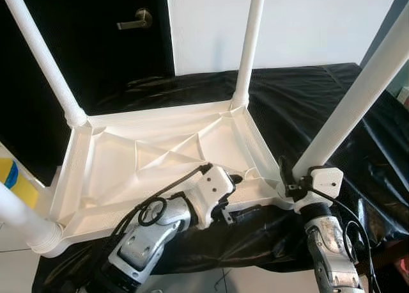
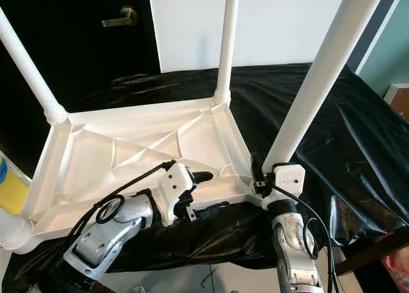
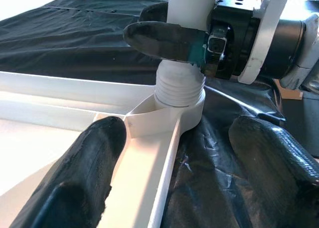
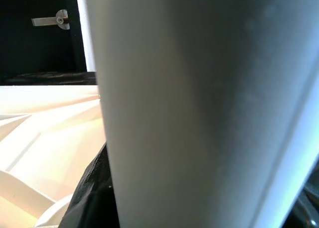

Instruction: Building children table

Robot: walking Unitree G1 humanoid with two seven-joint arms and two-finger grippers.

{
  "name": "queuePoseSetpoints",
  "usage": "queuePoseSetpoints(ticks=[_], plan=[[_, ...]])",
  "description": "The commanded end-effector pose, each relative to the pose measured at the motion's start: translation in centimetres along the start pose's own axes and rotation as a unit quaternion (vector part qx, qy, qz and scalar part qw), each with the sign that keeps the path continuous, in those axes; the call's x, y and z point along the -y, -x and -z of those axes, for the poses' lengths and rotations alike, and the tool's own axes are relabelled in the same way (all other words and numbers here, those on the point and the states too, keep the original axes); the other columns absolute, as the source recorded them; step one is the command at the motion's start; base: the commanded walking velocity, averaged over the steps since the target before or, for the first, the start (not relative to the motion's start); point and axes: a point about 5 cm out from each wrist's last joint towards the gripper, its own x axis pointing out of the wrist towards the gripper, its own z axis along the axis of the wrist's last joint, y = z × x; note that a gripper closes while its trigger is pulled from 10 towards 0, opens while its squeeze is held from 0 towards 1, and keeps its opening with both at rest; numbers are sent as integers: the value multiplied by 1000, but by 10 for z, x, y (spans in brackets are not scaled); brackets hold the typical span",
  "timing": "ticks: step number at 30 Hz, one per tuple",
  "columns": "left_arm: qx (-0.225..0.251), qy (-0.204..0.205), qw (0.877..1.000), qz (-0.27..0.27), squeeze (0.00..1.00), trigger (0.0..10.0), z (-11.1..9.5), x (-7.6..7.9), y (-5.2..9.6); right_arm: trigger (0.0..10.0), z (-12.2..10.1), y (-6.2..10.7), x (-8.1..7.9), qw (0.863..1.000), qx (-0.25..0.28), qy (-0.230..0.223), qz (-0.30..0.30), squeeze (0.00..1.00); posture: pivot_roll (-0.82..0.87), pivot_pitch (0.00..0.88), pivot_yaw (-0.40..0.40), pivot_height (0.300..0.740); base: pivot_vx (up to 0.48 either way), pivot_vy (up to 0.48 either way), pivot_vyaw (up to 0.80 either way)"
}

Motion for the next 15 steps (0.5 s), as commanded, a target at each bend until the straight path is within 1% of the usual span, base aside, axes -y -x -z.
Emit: queuePoseSetpoints(ticks=[1, 2, 3, 4, 6, 15], plan=[[-4, -5, 1000, 12, 0, 10000, -2, 0, 1, 10000, 22, 5, -1, 998, -65, -21, 4, 0, -16, 20, 16, 740, 0, 0, 0], [-4, -6, 1000, 12, 0, 10000, -2, -1, 1, 10000, 23, 3, 1, 996, -77, -32, 12, 0, -15, 20, 15, 740, 0, 0, 0], [-4, -6, 1000, 12, 0, 10000, -2, -1, 1, 10000, 23, 3, 1, 996, -77, -32, 12, 0, -15, 20, 15, 740, 0, 0, 0], [-3, -7, 1000, 12, 0, 10000, -3, -1, 1, 10000, 25, 1, 2, 995, -88, -44, 20, 0, -14, 18, 13, 740, 0, 0, 0], [-3, -7, 1000, 12, 0, 10000, -3, -1, 1, 10000, 26, -1, 3, 994, -93, -51, 25, 0, -14, 18, 13, 740, 0, 0, 0], [0, -10, 1000, 14, 0, 10000, -4, 1, -1, 10000, 25, -6, 5, 993, -103, -43, 28, 0, -20, 12, 8, 740, 0, 0, 0]])
